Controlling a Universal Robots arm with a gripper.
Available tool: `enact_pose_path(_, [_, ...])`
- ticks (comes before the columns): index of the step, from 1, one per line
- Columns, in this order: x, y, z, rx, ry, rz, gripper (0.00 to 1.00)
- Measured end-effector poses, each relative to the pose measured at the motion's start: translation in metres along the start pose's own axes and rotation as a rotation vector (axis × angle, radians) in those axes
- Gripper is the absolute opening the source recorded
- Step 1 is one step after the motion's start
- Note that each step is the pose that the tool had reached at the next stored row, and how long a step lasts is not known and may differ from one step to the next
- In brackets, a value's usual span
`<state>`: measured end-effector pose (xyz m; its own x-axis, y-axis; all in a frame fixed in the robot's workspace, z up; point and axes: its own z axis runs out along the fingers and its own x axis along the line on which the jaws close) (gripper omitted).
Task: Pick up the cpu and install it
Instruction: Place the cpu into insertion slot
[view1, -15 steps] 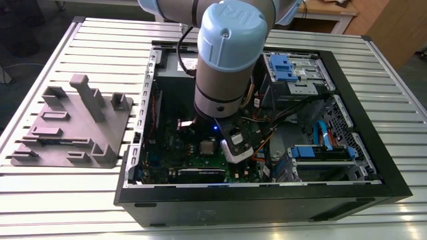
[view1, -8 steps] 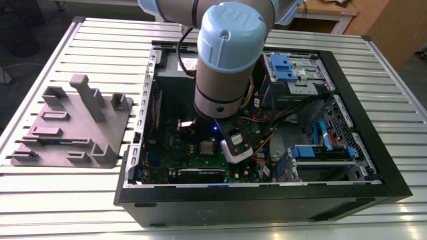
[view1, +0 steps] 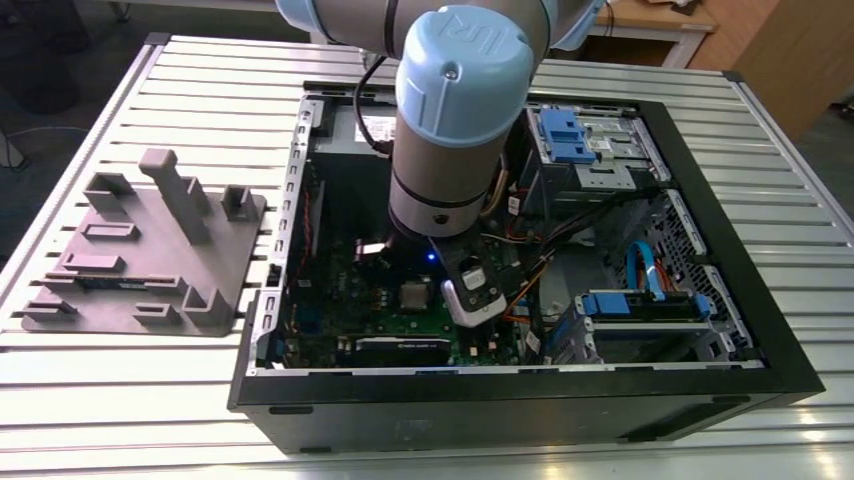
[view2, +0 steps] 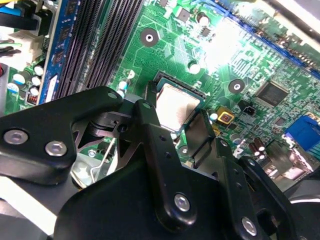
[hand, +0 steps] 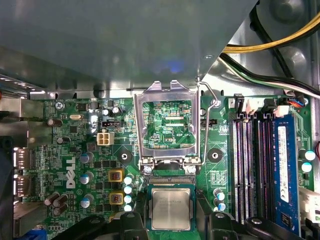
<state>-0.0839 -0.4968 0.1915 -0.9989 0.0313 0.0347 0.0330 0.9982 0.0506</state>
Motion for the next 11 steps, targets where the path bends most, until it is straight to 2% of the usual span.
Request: enact_pose_path(11, [0.0, 0.0003, 0.0005, -0.0001, 0.0, 0.0, 0.47])
